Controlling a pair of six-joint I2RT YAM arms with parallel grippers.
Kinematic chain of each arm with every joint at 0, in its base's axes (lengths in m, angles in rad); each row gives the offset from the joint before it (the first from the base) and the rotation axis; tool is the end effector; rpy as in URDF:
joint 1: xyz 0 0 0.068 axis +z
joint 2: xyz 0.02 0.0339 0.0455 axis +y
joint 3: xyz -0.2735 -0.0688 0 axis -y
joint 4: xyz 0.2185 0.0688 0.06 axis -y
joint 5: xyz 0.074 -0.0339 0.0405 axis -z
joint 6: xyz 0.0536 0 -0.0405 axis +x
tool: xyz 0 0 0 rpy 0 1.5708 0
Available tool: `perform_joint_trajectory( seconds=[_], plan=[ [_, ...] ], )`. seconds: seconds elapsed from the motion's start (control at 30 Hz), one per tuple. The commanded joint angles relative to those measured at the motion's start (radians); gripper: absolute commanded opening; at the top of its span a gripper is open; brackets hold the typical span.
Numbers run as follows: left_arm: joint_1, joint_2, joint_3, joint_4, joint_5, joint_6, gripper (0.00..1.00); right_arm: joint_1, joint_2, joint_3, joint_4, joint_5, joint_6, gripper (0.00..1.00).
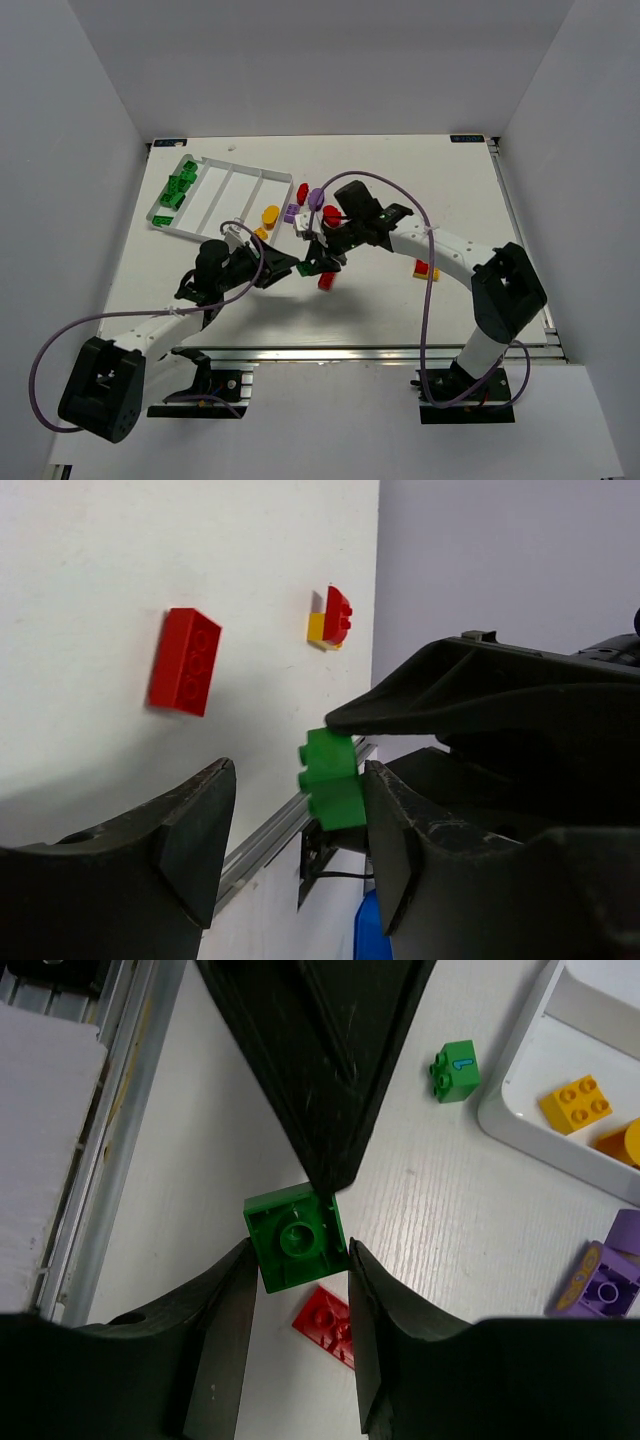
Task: Sort the legos into containers by color
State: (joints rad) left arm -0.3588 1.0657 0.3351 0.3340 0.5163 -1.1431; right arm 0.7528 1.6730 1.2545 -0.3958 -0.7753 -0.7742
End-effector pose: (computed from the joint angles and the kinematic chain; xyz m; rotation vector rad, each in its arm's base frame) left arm 0.1795 -0.0956 0.2051 -0.4827 2.1764 -1.4206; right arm 0.2290 0.2660 0.2699 -1.8060 1.3628 0.9023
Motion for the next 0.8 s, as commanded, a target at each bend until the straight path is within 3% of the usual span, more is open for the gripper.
perform_joint_trajectory(
  seconds=[0.0,0.37,0.5,0.57,0.67,0.7,0.77],
  plan=[
    [-0.026,0.019,0.045,0.083,-0.025,0.005,0.63,0.022,0.013,0.051,0.071,0.004,0.084,0.14],
    [-0.046,0.034,0.044,0.094,-0.016,0.000,0.55,0.042,0.025,0.054,0.132,0.016,0.138,0.15],
    [-0.046,0.042,0.045,0.103,-0.009,0.000,0.44,0.048,0.027,0.052,0.149,0.027,0.148,0.18],
    [-0.048,0.045,0.047,0.106,-0.006,-0.003,0.34,0.049,0.028,0.049,0.150,0.031,0.148,0.20],
    [-0.048,0.045,0.053,0.094,-0.009,0.005,0.19,0.051,0.030,0.048,0.147,0.048,0.148,0.31],
    [-0.048,0.042,0.065,0.077,-0.013,0.011,0.14,0.051,0.031,0.048,0.146,0.068,0.150,0.45],
    [-0.046,0.031,0.088,-0.011,-0.035,0.057,0.10,0.051,0.031,0.043,0.147,0.088,0.150,0.62]
  ],
)
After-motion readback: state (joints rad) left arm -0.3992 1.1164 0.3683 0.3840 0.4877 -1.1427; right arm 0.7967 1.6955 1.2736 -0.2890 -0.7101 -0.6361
